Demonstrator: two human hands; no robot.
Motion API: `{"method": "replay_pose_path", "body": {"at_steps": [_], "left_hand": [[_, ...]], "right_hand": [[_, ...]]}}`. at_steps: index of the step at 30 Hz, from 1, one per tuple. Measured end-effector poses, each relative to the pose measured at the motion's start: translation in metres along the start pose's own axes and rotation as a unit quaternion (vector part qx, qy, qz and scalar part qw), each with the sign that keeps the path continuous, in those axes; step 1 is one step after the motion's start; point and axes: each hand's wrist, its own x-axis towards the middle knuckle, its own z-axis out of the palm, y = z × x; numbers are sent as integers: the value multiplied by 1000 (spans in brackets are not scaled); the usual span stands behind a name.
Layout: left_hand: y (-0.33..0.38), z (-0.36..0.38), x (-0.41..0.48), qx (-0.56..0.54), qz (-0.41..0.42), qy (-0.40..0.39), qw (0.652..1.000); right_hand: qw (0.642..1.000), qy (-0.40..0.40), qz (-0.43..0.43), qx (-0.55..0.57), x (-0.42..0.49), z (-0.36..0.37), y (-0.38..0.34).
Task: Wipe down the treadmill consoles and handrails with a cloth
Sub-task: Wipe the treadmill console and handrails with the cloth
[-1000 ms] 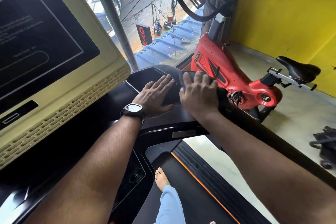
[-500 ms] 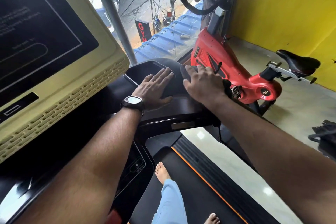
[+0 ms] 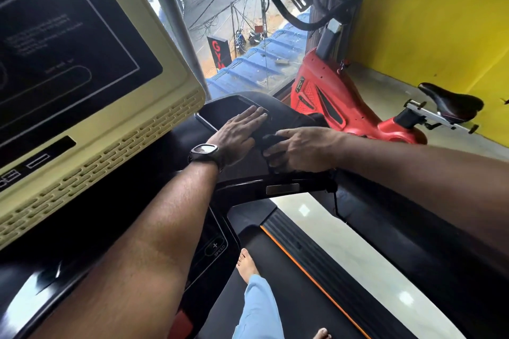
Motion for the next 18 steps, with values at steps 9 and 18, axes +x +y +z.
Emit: {"method": "replay_pose_path", "body": {"at_steps": [9, 18], "left_hand": [[-3, 1, -4, -33, 2, 26, 999], [-19, 3, -10, 99, -60, -18, 993]], "right_hand": [[978, -140, 47, 148, 45, -15, -1], [971, -235, 46, 18, 35, -15, -11]]}}
